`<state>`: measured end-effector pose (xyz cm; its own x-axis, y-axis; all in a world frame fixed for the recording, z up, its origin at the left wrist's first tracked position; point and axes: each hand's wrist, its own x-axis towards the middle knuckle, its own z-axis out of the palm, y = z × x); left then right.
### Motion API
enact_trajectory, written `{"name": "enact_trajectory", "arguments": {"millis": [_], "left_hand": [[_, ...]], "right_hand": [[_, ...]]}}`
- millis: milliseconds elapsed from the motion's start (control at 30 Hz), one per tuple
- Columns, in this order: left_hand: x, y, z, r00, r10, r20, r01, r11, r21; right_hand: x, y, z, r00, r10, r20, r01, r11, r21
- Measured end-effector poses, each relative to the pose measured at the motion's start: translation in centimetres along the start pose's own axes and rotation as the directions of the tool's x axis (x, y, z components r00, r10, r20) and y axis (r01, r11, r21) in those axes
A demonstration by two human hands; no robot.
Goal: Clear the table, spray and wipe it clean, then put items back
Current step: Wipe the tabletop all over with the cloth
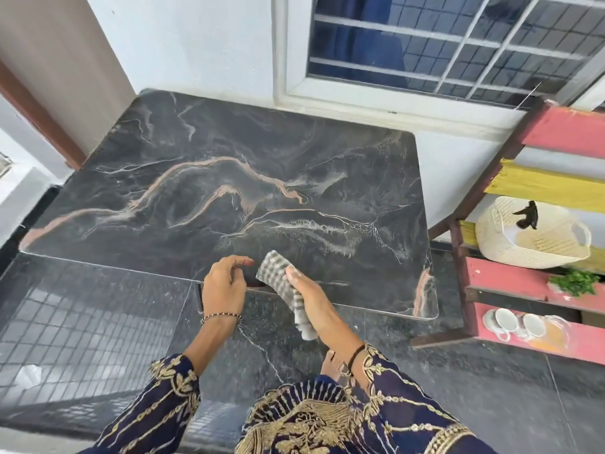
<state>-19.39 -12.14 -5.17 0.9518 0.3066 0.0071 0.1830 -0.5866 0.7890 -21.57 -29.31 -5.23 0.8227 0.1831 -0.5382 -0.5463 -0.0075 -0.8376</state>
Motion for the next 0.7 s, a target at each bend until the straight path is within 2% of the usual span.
{"name": "enact_trajectory", "arguments": {"millis": [100, 200, 400, 533, 633, 667, 700], "left_hand": [[0.4, 2.0, 1.5, 0.999, -0.021, 0.045, 0.024, 0.998, -0.06], [0.5, 4.7, 3.8, 0.992, 0.0, 0.128, 0.013, 0.995, -0.102], [-0.1, 11.1, 10.4, 0.936, 0.127, 0.328, -0.102, 0.991, -0.091], [-1.0, 16.5, 16.2, 0.845, 0.218, 0.488, -0.184, 0.976, -0.119], [-2.3, 20.5, 21.3, 0.769, 0.251, 0.588, -0.207, 0.968, -0.143], [-2.6, 20.6, 21.5, 0.742, 0.254, 0.621, -0.222, 0.966, -0.131], [-3.6, 23.9, 26.9, 0.71, 0.255, 0.656, -0.217, 0.966, -0.14]], "right_hand": [[-1.5, -1.7, -2.6, 0.992, 0.128, 0.002, -0.117, 0.9, 0.419], [-3.1, -3.0, -6.1, 0.989, 0.146, -0.031, -0.104, 0.822, 0.56], [-4.8, -3.8, -14.7, 0.961, 0.153, -0.231, 0.047, 0.733, 0.678], [-5.6, -3.7, -22.6, 0.911, 0.167, -0.377, 0.17, 0.68, 0.713], [-5.9, -3.6, -29.4, 0.851, 0.198, -0.486, 0.226, 0.697, 0.68], [-5.8, -3.3, -30.0, 0.822, 0.194, -0.535, 0.234, 0.742, 0.628], [-5.6, -3.0, -36.1, 0.774, 0.201, -0.601, 0.235, 0.789, 0.567]]}}
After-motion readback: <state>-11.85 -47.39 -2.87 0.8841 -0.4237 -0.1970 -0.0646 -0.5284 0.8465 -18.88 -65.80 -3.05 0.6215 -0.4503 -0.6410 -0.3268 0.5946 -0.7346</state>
